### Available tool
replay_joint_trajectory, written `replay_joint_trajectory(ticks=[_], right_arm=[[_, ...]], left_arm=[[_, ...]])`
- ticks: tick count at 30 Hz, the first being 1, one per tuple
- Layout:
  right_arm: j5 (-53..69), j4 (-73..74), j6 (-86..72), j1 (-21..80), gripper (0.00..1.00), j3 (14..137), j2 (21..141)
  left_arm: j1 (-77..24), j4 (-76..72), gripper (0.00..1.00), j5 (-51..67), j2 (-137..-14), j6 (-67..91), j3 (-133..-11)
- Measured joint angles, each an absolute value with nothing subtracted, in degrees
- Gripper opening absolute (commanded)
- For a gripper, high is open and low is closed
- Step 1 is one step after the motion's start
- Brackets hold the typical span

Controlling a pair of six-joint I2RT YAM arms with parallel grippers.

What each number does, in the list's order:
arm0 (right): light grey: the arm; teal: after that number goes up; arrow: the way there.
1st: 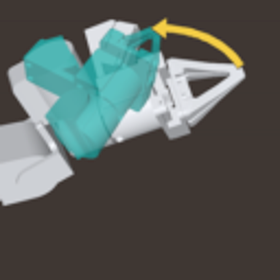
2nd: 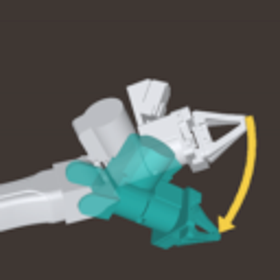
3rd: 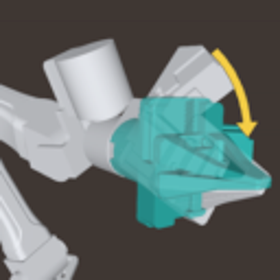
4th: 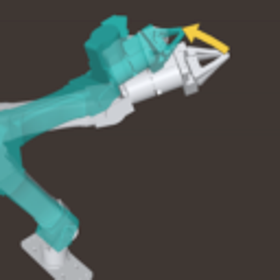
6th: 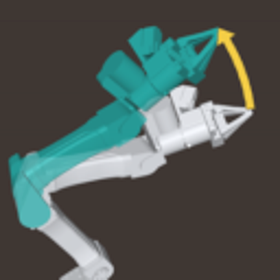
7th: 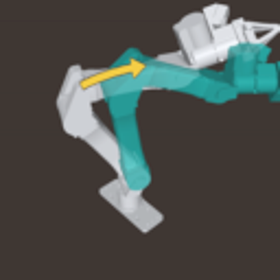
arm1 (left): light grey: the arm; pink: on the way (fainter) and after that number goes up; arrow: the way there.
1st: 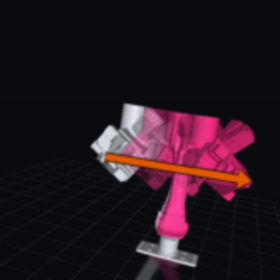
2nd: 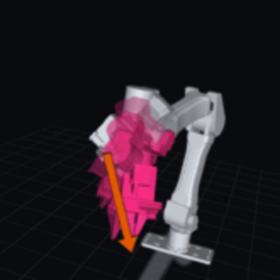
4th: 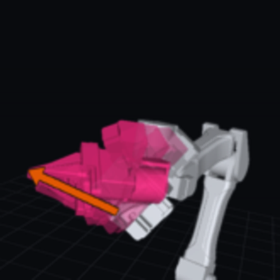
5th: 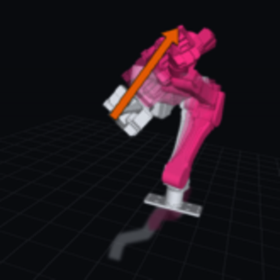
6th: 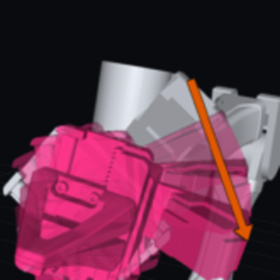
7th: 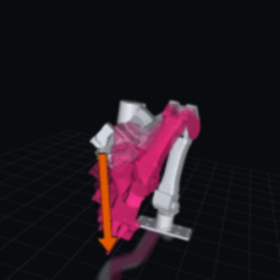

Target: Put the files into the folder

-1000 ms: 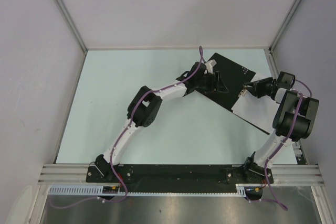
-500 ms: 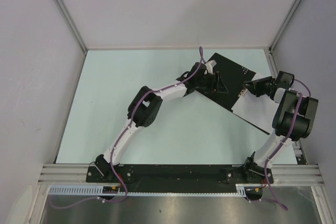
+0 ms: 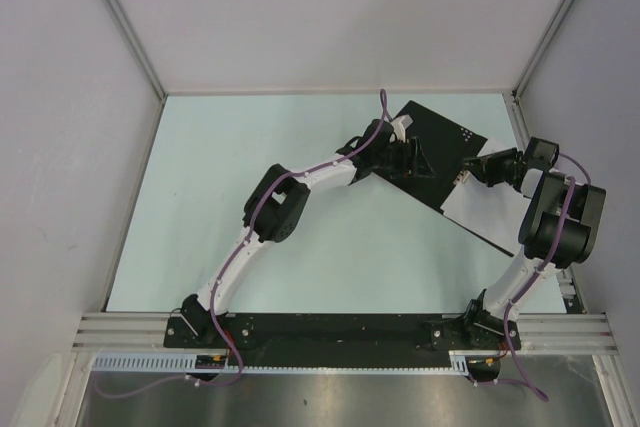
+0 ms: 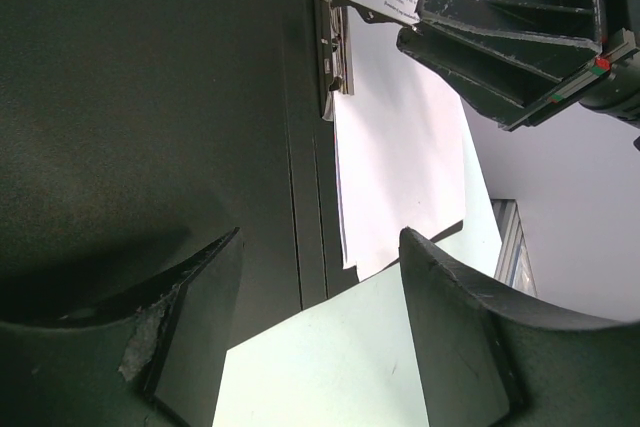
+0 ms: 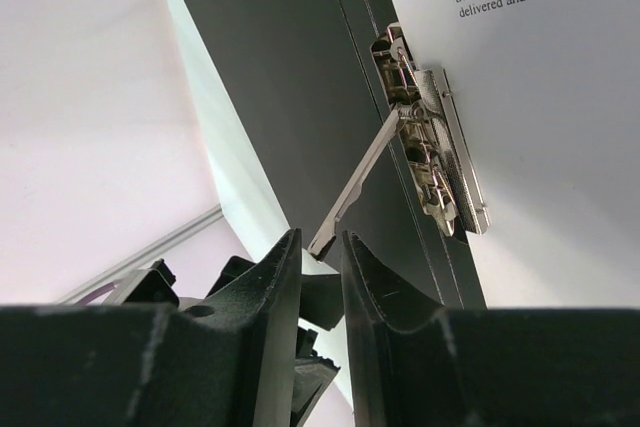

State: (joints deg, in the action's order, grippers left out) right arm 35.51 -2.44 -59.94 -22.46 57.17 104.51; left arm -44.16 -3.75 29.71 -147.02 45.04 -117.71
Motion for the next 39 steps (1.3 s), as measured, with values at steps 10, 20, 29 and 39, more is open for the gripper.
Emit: replay_joint_trajectory(ticks=[10,20,29,39], right_arm=[[35.48,-2.46,-59.96,-22.46,0.08,56.99,104.51],[35.88,-1.48,-55.09,-22.46,0.00,56.36,104.60],[33.12,2.68,-44.40,-21.52,0.00,56.45,104.60],[26.57,6.55,-36.77,-19.03,0.00,57.60,104.36]], left_arm=[[-44.25,-3.84,0.69,29.71,-147.04,45.15,-117.78],[-44.21,-5.37,0.67,28.71,-149.62,49.45,-118.65],[-43.29,-5.02,0.66,27.18,-150.26,52.88,-118.69],[-41.93,-4.91,0.66,27.18,-150.26,53.04,-118.69]])
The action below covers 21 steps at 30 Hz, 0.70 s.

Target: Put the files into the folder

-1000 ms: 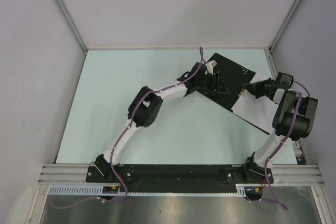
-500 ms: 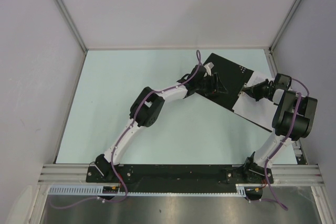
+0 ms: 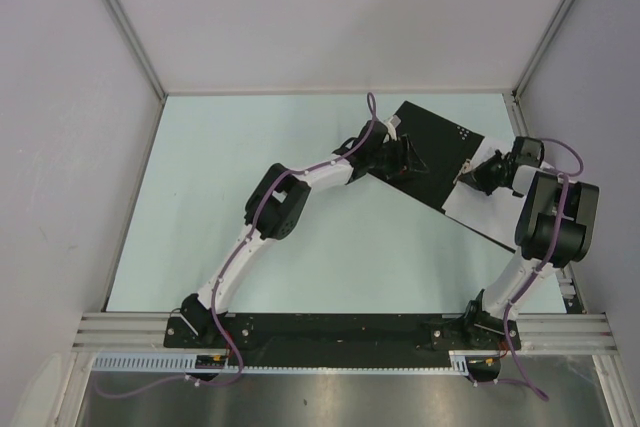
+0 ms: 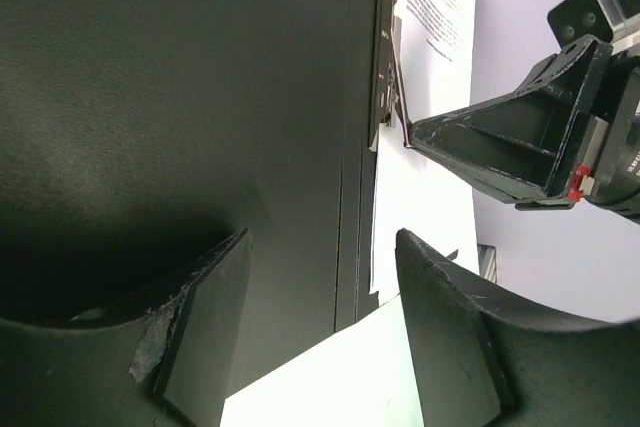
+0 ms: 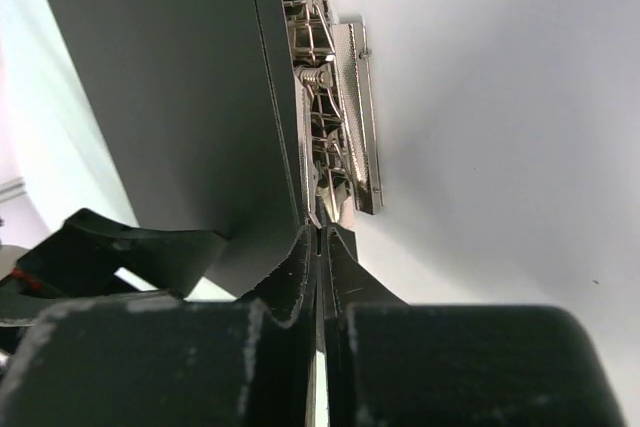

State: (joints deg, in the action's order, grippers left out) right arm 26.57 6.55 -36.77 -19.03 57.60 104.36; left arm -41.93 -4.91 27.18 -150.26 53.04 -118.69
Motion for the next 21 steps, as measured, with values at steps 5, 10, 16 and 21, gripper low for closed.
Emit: replay_joint_trajectory(ticks=[5,10,16,21], right_arm=[[23.49,8.23,-34.35,-18.02,0.00,58.13,104.29],[20.34,9.93,-33.21,-16.60,0.00,59.11,104.25],[13.80,12.21,-32.47,-13.39,0.00,60.62,104.25],[7.79,13.93,-32.47,-10.85,0.00,61.60,104.31]], left_arm=[[-41.87,-4.91,0.66,27.18,-150.26,53.04,-118.69],[-41.89,-4.93,0.66,27.18,-150.26,53.06,-118.69],[-41.93,-4.95,0.66,27.18,-150.26,53.06,-118.69],[-42.09,-4.95,0.66,27.20,-150.26,53.01,-118.69]])
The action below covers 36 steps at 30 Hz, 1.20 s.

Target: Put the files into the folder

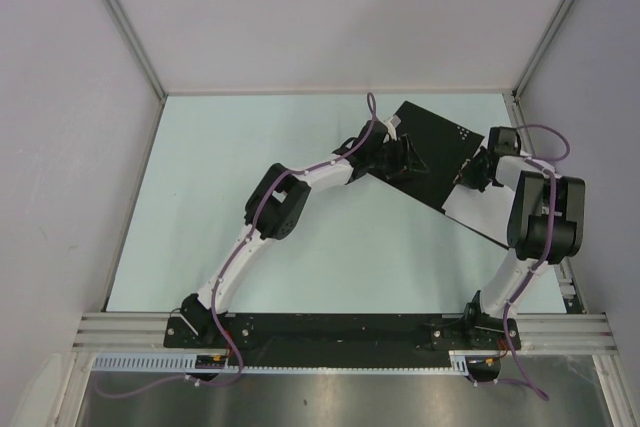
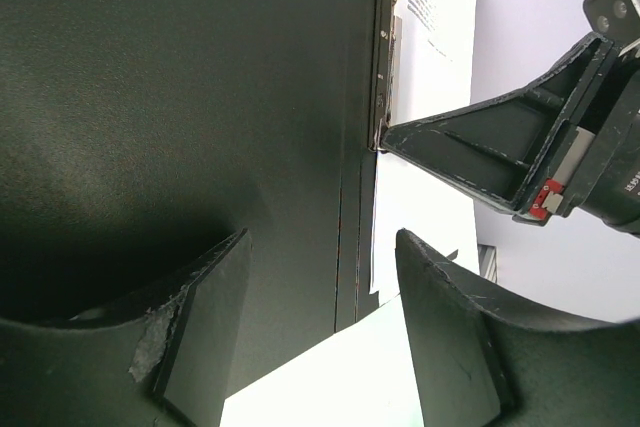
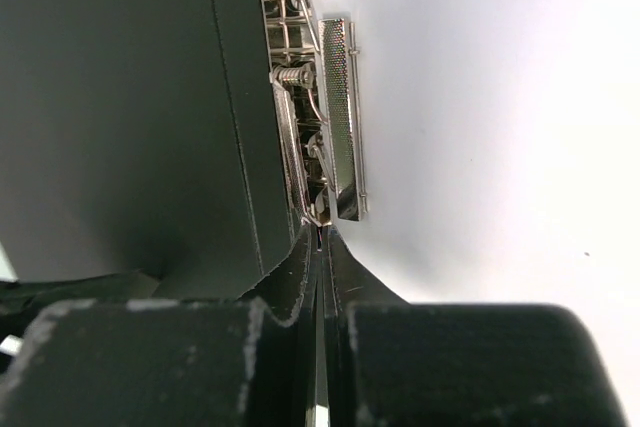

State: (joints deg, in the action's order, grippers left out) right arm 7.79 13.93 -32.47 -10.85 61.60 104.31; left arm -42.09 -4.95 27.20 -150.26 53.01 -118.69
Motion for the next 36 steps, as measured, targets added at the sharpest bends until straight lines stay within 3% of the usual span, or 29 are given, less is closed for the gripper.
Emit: replay_joint_trajectory(ticks=[8,27,31,36], right_arm=[[4.16,15.07,-32.91,-8.71,0.00,62.70,104.81],[21.32,4.99,-39.00,-13.89,0.14,59.72,106.52],[22.74,5.08,-38.94,-14.39,0.31,59.68,106.96],[24.47,5.13,-38.02,-14.44,0.41,59.53,106.96]], left_arm=[[-42.17,-4.97,0.66,27.31,-150.26,53.01,-118.69],[-42.13,-4.69,0.70,28.71,-150.02,49.63,-118.69],[-42.13,-4.71,0.72,28.88,-149.99,49.45,-118.72],[-42.17,-3.81,0.79,29.39,-149.99,48.45,-119.44]])
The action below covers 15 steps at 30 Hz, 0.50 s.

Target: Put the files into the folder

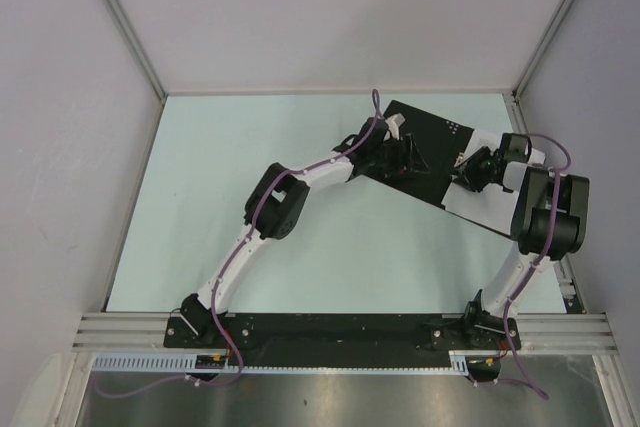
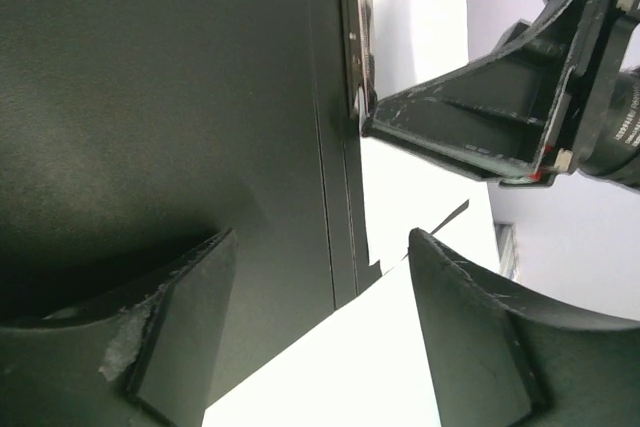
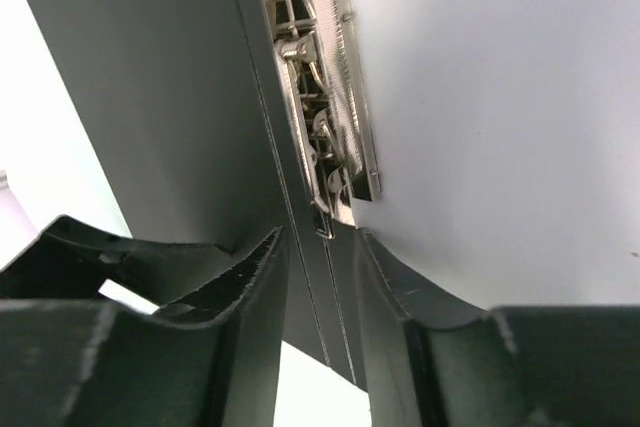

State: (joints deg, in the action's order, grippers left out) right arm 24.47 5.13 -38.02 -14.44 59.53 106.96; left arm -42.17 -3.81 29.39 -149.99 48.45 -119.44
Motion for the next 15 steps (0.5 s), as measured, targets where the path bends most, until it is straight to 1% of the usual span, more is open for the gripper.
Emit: replay_joint_trajectory(ticks=[1,3,4,6,7,10,12,13,15], right_arm=[[24.91,5.15,-37.50,-14.44,0.45,59.53,106.80],[25.56,5.82,-36.29,-14.44,0.49,59.48,106.21],[25.71,6.55,-35.24,-14.46,0.55,59.46,105.62],[25.26,8.47,-33.17,-14.17,0.60,59.46,103.70],[24.45,10.13,-31.29,-13.89,0.65,59.46,101.95],[21.15,13.65,-27.03,-11.94,0.74,59.72,96.47],[18.72,15.38,-24.53,-9.96,0.76,60.36,92.73],[18.09,15.88,-23.66,-9.19,1.00,60.97,91.81],[16.58,16.99,-22.11,-7.62,1.00,63.46,91.33]], left_arm=[[-42.19,-2.90,0.82,29.61,-149.99,47.77,-120.07],[-42.24,-0.08,0.84,29.82,-149.77,45.84,-121.38],[-42.19,1.23,0.86,29.78,-149.36,44.62,-121.51],[-41.95,4.10,0.88,29.69,-148.07,42.17,-121.49],[-41.82,5.52,0.90,29.47,-147.11,40.75,-121.23],[-40.93,8.71,0.93,28.40,-142.39,36.88,-118.72],[-39.51,10.35,0.97,27.66,-139.24,35.16,-117.84],[-38.48,10.87,0.98,27.57,-137.97,34.37,-117.84],[-36.21,11.40,0.98,27.57,-136.18,33.32,-117.84]])
